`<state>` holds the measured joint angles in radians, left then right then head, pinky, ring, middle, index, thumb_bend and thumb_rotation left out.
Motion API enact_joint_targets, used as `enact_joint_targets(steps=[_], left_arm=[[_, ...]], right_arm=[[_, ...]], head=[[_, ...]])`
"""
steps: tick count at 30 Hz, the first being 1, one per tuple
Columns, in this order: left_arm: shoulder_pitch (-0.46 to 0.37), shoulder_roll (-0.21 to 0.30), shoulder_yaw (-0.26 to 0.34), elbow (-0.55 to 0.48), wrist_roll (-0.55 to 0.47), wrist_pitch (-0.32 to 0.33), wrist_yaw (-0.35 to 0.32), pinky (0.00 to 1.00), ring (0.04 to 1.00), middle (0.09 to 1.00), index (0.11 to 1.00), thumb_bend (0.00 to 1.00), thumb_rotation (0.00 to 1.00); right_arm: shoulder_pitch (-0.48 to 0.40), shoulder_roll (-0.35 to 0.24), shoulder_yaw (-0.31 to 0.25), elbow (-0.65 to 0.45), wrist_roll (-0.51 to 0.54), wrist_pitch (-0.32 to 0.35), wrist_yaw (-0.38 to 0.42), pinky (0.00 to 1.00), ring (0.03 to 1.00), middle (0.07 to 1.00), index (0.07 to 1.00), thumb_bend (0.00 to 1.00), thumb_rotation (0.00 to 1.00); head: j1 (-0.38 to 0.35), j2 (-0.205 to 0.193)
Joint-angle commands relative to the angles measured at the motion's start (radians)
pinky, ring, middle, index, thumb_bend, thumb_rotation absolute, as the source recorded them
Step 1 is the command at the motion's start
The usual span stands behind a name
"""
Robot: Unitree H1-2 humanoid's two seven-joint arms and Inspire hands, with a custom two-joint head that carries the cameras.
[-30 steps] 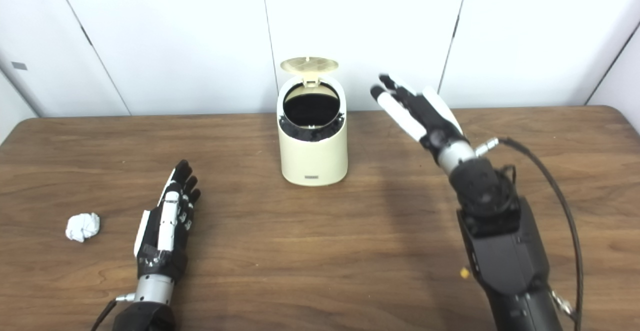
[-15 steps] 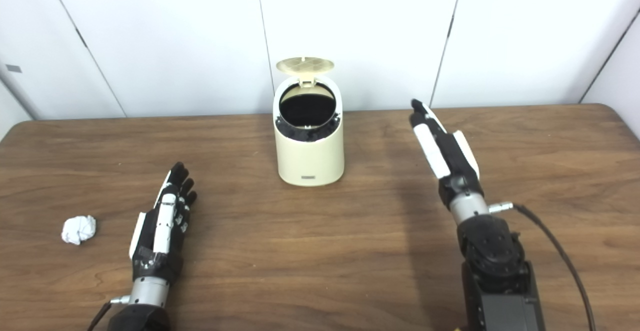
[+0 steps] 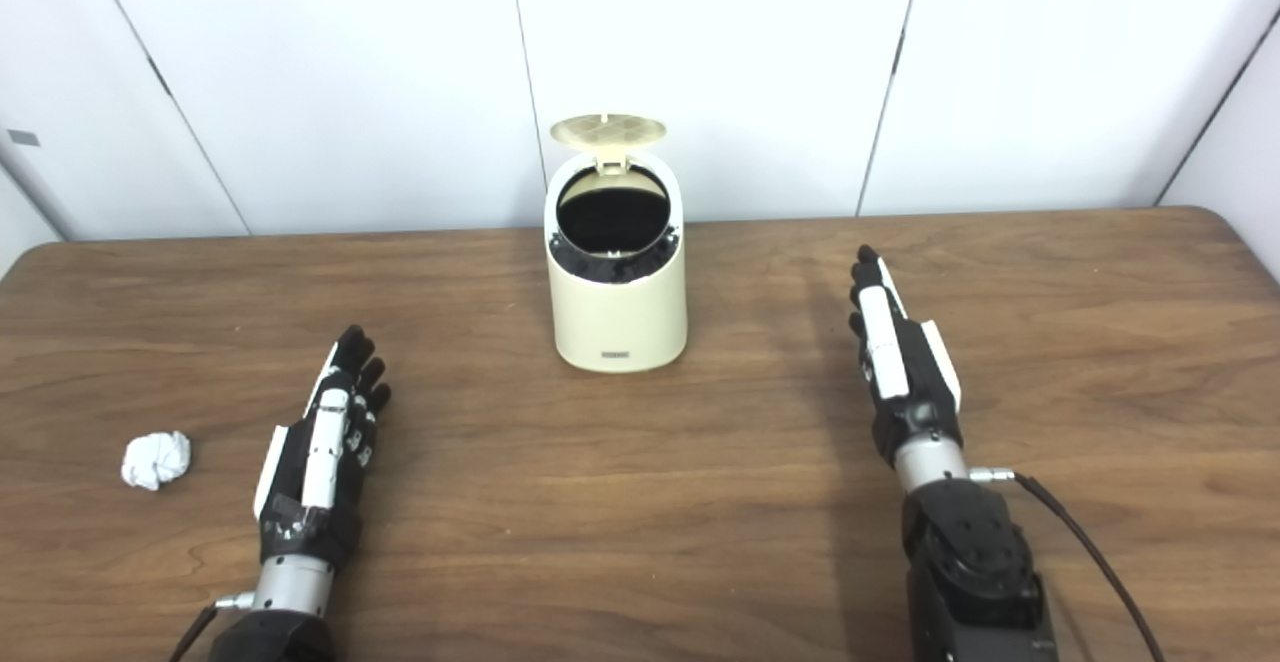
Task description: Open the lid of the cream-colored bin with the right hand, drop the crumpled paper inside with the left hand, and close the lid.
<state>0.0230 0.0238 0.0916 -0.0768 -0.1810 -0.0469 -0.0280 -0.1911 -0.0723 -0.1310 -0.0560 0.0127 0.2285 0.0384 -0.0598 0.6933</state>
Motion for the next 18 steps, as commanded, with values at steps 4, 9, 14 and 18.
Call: enact_joint_targets(steps=[4, 9, 14, 18], left_arm=[[-0.003, 0.012, 0.006, -0.028, -0.012, 0.000, -0.010, 1.00, 1.000, 1.000, 1.000, 0.27, 0.85], [-0.005, 0.017, 0.007, -0.023, -0.012, -0.004, -0.012, 1.00, 1.000, 1.000, 1.000, 0.24, 0.85], [-0.005, 0.018, 0.005, -0.022, -0.011, -0.003, -0.011, 1.00, 1.000, 1.000, 1.000, 0.24, 0.86], [-0.006, 0.019, 0.005, -0.025, -0.014, 0.003, -0.012, 1.00, 1.000, 1.000, 1.000, 0.24, 0.86]], right_arm=[[0.023, -0.007, 0.014, -0.033, 0.007, -0.077, -0.003, 1.00, 0.988, 0.983, 0.964, 0.53, 0.99], [0.046, -0.006, 0.016, -0.042, 0.007, -0.093, -0.012, 1.00, 0.987, 0.980, 0.958, 0.52, 0.99], [0.064, -0.022, 0.018, -0.030, -0.006, -0.119, -0.013, 1.00, 0.985, 0.988, 0.970, 0.52, 1.00], [0.075, -0.038, 0.028, -0.034, -0.020, -0.119, -0.010, 1.00, 0.987, 0.993, 0.980, 0.52, 1.00]], head=[[0.002, 0.002], [0.005, 0.004], [0.005, 0.004], [0.035, 0.017]])
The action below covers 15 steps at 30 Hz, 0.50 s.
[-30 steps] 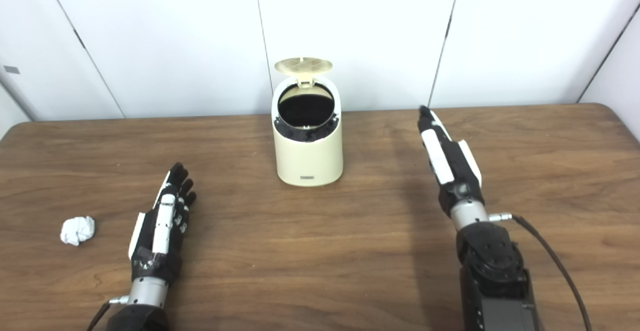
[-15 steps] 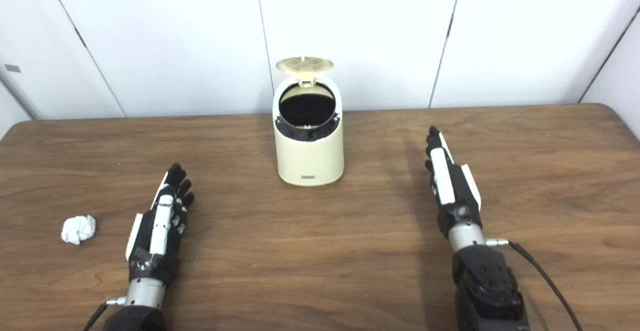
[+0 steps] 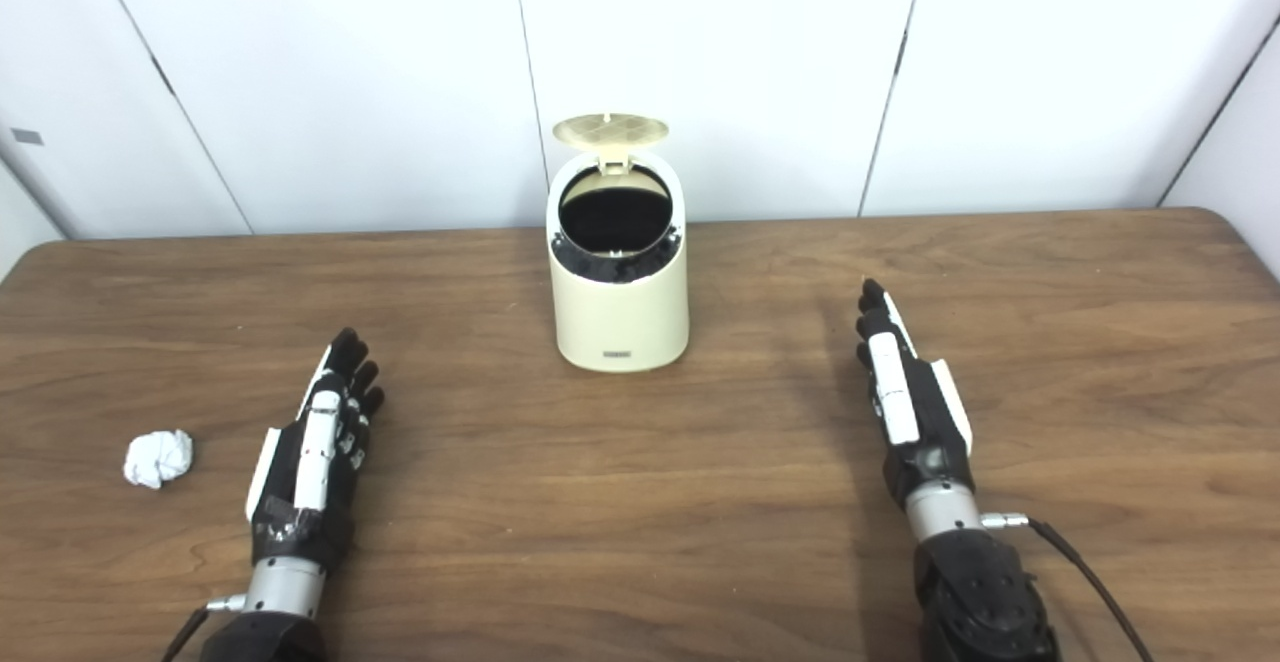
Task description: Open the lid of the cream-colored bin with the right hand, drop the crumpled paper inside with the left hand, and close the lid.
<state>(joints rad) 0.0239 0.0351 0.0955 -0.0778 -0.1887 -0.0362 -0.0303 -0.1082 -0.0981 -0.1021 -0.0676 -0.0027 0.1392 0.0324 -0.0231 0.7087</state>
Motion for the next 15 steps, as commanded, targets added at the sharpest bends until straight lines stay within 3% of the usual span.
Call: enact_joint_targets(steps=[1, 6, 15], left_arm=[[-0.007, 0.008, 0.001, -0.024, -0.003, -0.007, -0.010, 1.00, 1.000, 1.000, 1.000, 0.25, 0.86], [-0.007, -0.002, -0.002, -0.031, 0.003, 0.005, 0.000, 1.00, 1.000, 1.000, 1.000, 0.27, 0.85], [-0.004, -0.038, -0.018, -0.031, 0.030, 0.017, 0.027, 1.00, 0.999, 1.000, 0.994, 0.30, 0.85]], right_arm=[[-0.005, -0.013, 0.000, -0.026, -0.006, -0.026, -0.005, 1.00, 0.988, 0.992, 0.979, 0.52, 1.00], [0.002, -0.023, -0.006, -0.009, 0.014, -0.052, 0.003, 1.00, 0.997, 0.996, 0.987, 0.51, 1.00], [-0.009, -0.059, -0.041, 0.075, 0.080, -0.104, 0.021, 1.00, 1.000, 1.000, 0.996, 0.50, 1.00]], head=[[0.003, 0.002], [0.047, 0.007], [0.190, 0.000]])
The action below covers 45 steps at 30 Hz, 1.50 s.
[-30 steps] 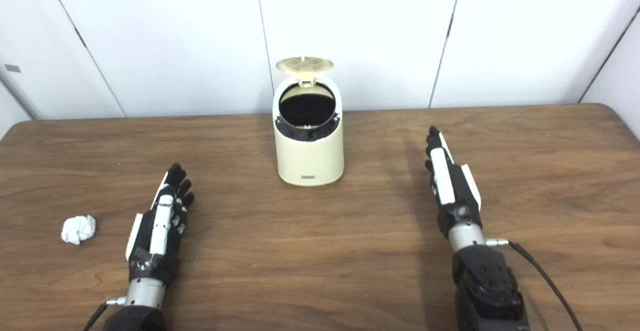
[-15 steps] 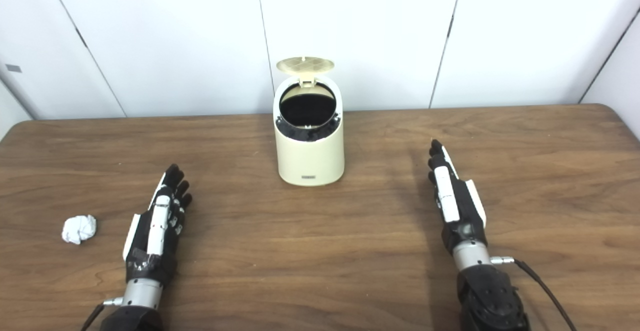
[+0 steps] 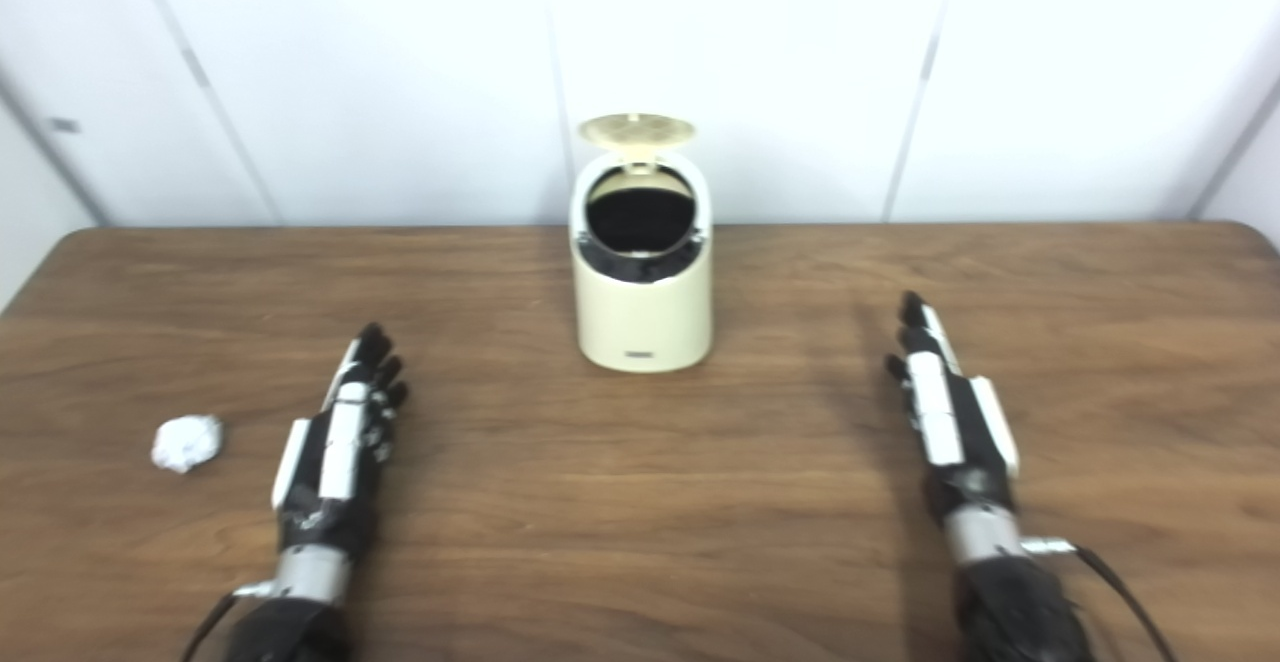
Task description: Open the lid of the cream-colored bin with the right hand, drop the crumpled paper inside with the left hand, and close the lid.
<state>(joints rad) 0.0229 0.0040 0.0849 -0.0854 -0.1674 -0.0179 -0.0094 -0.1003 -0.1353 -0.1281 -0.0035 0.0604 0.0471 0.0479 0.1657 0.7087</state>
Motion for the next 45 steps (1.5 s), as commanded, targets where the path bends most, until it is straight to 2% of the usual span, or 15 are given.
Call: enact_joint_targets(steps=[1, 7, 16, 18, 22, 23, 25, 27, 31, 34, 38, 41, 45], left_arm=[[-0.004, -0.012, -0.009, -0.020, 0.014, -0.005, 0.008, 1.00, 0.998, 1.000, 0.992, 0.30, 0.85], [-0.009, -0.030, -0.018, 0.018, 0.030, -0.048, 0.005, 0.98, 0.981, 0.983, 0.981, 0.32, 0.80], [-0.013, -0.041, -0.030, 0.049, 0.066, -0.065, 0.011, 1.00, 1.000, 0.995, 0.987, 0.38, 0.78], [-0.015, -0.037, -0.034, 0.053, 0.077, -0.063, 0.009, 1.00, 1.000, 0.993, 0.985, 0.45, 0.66], [-0.019, -0.027, -0.046, 0.041, 0.134, -0.035, 0.024, 1.00, 0.993, 0.976, 0.971, 0.51, 0.53], [-0.020, -0.023, -0.049, 0.034, 0.151, -0.027, 0.029, 1.00, 0.987, 0.975, 0.980, 0.53, 0.45], [-0.024, -0.018, -0.051, 0.023, 0.180, -0.018, 0.041, 1.00, 0.981, 0.976, 0.988, 0.54, 0.39], [-0.028, -0.015, -0.049, 0.010, 0.209, -0.009, 0.057, 0.95, 0.954, 0.953, 0.963, 0.58, 0.28], [-0.039, 0.025, -0.056, -0.073, 0.359, 0.055, 0.090, 0.88, 0.901, 0.914, 0.928, 0.65, 0.24], [-0.045, 0.073, -0.055, -0.152, 0.421, 0.127, 0.068, 0.86, 0.882, 0.909, 0.932, 0.70, 0.18], [-0.055, 0.138, -0.019, -0.249, 0.382, 0.228, 0.016, 0.80, 0.852, 0.899, 0.922, 0.76, 0.08], [-0.070, 0.184, 0.019, -0.301, 0.340, 0.280, -0.013, 0.78, 0.855, 0.896, 0.914, 0.81, 0.08], [-0.092, 0.230, 0.049, -0.334, 0.341, 0.320, -0.021, 0.78, 0.859, 0.895, 0.904, 0.87, 0.08]], right_arm=[[-0.018, -0.027, -0.020, 0.019, 0.026, -0.016, 0.009, 1.00, 1.000, 1.000, 0.998, 0.49, 1.00], [-0.021, -0.062, -0.027, 0.053, 0.062, -0.048, 0.040, 1.00, 1.000, 1.000, 1.000, 0.51, 1.00], [-0.003, -0.046, -0.017, -0.092, 0.089, 0.095, 0.032, 1.00, 1.000, 1.000, 0.988, 0.46, 1.00], [-0.002, -0.042, -0.017, -0.115, 0.087, 0.117, 0.027, 1.00, 1.000, 1.000, 0.987, 0.44, 1.00], [0.004, -0.032, -0.014, -0.172, 0.078, 0.183, 0.008, 1.00, 0.992, 0.999, 0.981, 0.44, 1.00], [0.005, -0.029, -0.016, -0.184, 0.082, 0.200, 0.006, 1.00, 0.993, 1.000, 0.982, 0.43, 1.00], [0.006, -0.027, -0.020, -0.197, 0.093, 0.218, 0.008, 1.00, 0.998, 1.000, 0.985, 0.43, 1.00], [0.006, -0.030, -0.022, -0.201, 0.103, 0.223, 0.016, 1.00, 1.000, 1.000, 0.991, 0.42, 1.00], [0.003, -0.039, -0.019, -0.218, 0.096, 0.248, 0.017, 1.00, 1.000, 1.000, 0.991, 0.43, 1.00], [-0.002, -0.043, -0.022, -0.223, 0.105, 0.257, 0.025, 1.00, 1.000, 1.000, 0.993, 0.42, 1.00], [-0.008, -0.043, -0.026, -0.232, 0.114, 0.280, 0.028, 1.00, 0.995, 0.997, 0.986, 0.41, 1.00], [-0.010, -0.046, -0.024, -0.239, 0.115, 0.292, 0.030, 1.00, 0.988, 0.991, 0.983, 0.40, 1.00], [-0.014, -0.049, -0.018, -0.241, 0.108, 0.291, 0.032, 1.00, 0.988, 0.993, 0.990, 0.37, 1.00]], head=[[0.031, -0.003], [0.137, -0.027], [0.193, -0.049], [0.193, -0.049], [0.203, -0.053], [0.204, -0.051], [0.208, -0.052], [0.210, -0.053], [0.210, -0.053], [0.224, -0.059], [0.232, -0.061], [0.234, -0.062], [0.235, -0.060]])
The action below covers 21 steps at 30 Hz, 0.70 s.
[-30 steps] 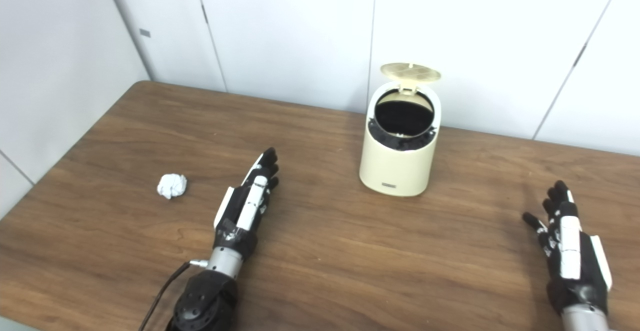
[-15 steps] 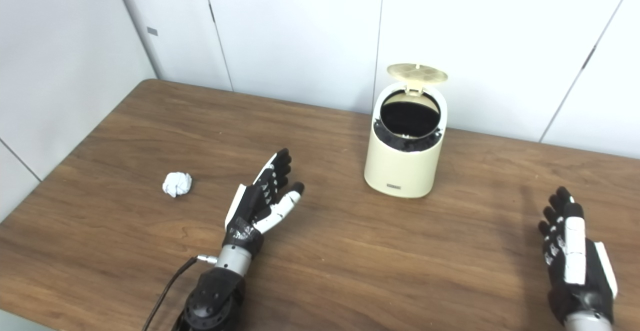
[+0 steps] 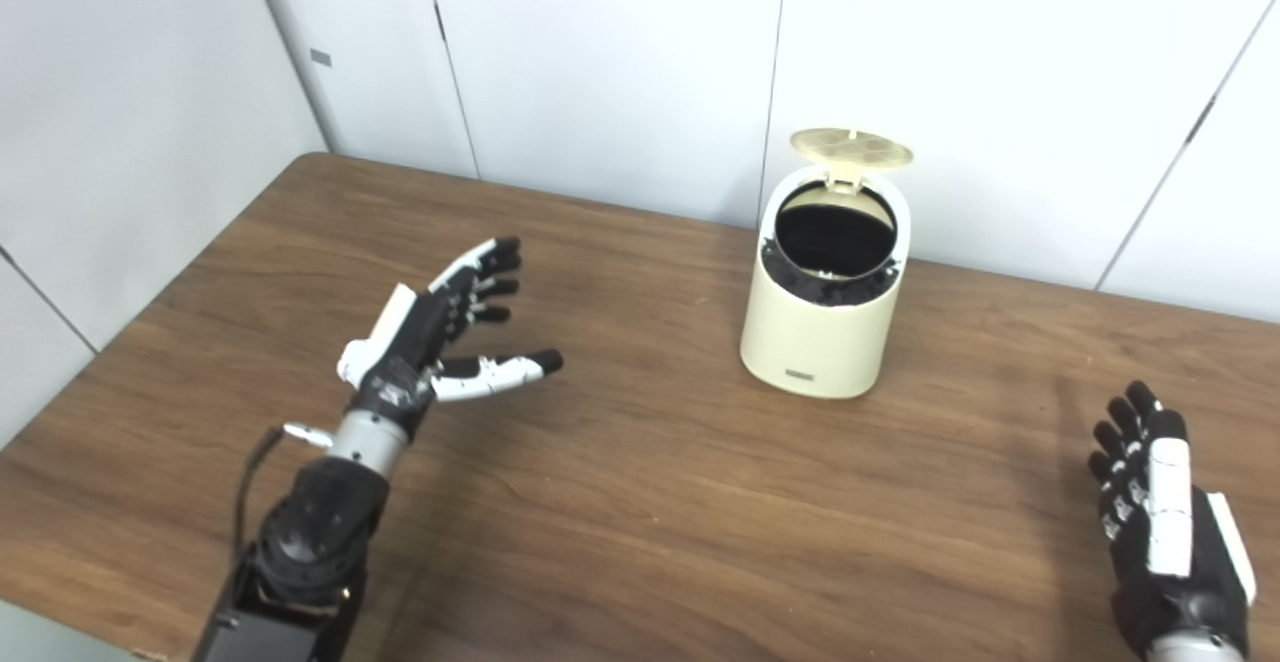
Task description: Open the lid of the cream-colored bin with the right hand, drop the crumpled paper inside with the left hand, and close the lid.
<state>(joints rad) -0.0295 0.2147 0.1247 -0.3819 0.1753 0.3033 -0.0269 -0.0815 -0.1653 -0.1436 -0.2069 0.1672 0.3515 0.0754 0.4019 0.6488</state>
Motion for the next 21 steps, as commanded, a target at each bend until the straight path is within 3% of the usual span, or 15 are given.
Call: enact_joint_targets(steps=[1, 9, 12, 15, 21], left_arm=[[-0.045, 0.030, 0.013, -0.044, 0.005, 0.011, -0.005, 0.78, 0.860, 0.897, 0.902, 0.88, 0.07], [-0.070, 0.155, 0.018, -0.050, 0.077, 0.095, -0.039, 0.83, 0.891, 0.917, 0.889, 0.92, 0.07], [-0.075, 0.248, -0.025, -0.052, 0.224, 0.159, -0.097, 0.81, 0.894, 0.911, 0.875, 0.95, 0.08], [-0.073, 0.323, -0.048, -0.040, 0.336, 0.166, -0.177, 0.81, 0.886, 0.873, 0.845, 0.97, 0.06], [-0.072, 0.351, -0.036, -0.022, 0.532, 0.166, -0.301, 0.77, 0.865, 0.846, 0.800, 1.00, 0.06]], right_arm=[[-0.033, -0.019, -0.002, -0.041, 0.001, -0.009, 0.004, 1.00, 0.988, 0.994, 0.992, 0.37, 1.00], [-0.041, -0.021, 0.007, -0.052, -0.006, 0.016, -0.004, 1.00, 0.987, 0.988, 0.991, 0.35, 1.00], [-0.045, -0.019, 0.012, -0.051, -0.009, 0.020, -0.005, 1.00, 0.988, 0.990, 0.993, 0.36, 1.00], [-0.044, -0.020, 0.021, -0.049, -0.011, 0.018, 0.000, 1.00, 0.995, 0.998, 0.999, 0.37, 1.00], [-0.044, -0.011, 0.028, -0.053, -0.010, 0.027, -0.001, 1.00, 1.000, 1.000, 0.999, 0.38, 1.00]], head=[[-0.001, 0.000], [0.018, 0.007], [0.020, 0.008], [0.024, 0.010], [0.025, 0.012]])
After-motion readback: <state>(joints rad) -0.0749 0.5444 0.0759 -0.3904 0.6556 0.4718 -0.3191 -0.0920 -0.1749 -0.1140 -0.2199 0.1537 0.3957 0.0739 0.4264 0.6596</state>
